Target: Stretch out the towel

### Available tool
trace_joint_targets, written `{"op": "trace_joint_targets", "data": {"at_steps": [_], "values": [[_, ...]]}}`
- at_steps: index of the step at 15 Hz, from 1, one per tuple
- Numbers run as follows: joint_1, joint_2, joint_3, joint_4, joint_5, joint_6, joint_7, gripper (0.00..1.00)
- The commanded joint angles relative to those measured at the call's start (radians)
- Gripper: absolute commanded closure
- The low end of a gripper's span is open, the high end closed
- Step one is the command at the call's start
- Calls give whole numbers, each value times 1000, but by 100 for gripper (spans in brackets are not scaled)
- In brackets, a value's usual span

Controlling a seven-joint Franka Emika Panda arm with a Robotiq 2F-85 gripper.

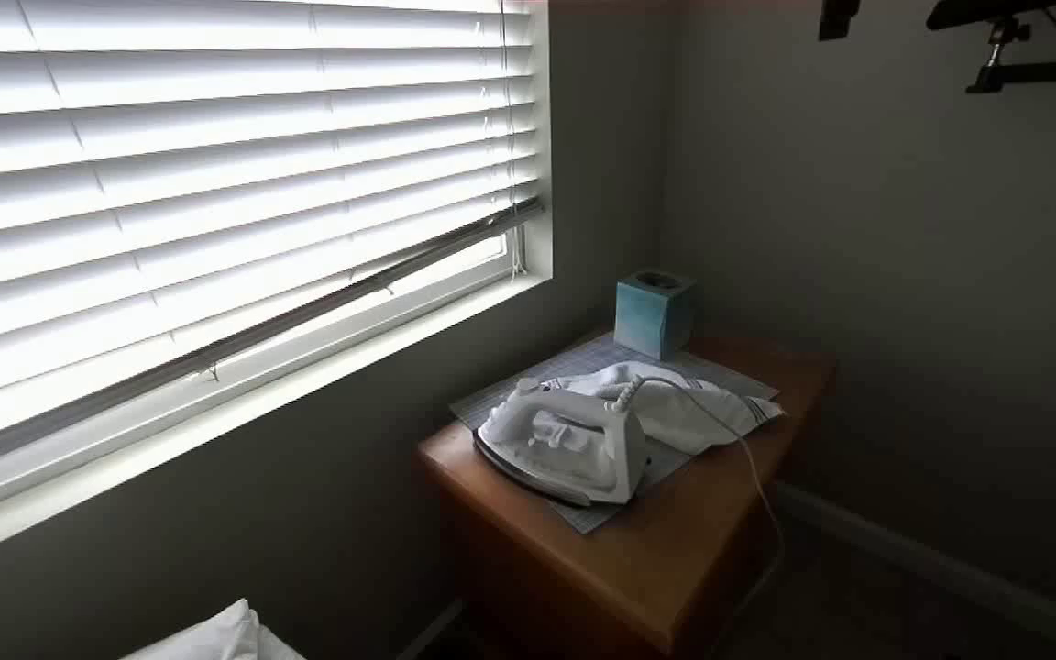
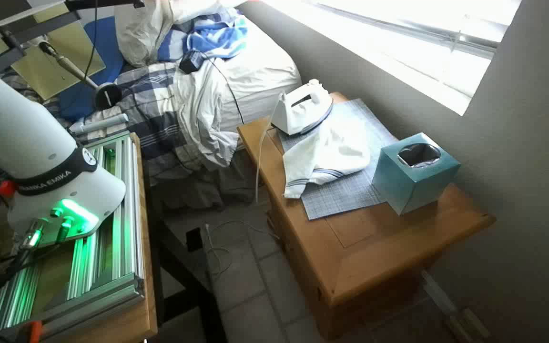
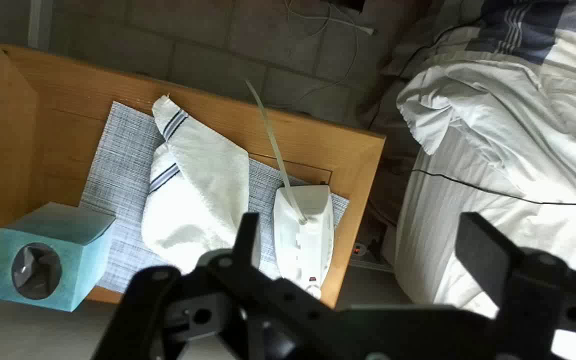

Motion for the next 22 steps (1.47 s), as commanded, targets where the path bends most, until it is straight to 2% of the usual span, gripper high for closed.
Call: {"op": "trace_joint_targets", "data": {"at_steps": [1, 11, 13, 17, 20, 22], "values": [[-14, 1, 12, 3, 4, -3, -3, 0], [-14, 1, 12, 3, 4, -3, -3, 0], [-22, 7, -5, -26, 25, 47, -12, 0], [-48, 5, -29, -146, 56, 230, -3, 0], [-74, 21, -47, -277, 88, 424, 32, 0], [-102, 20, -64, -371, 93, 594, 53, 0]]}}
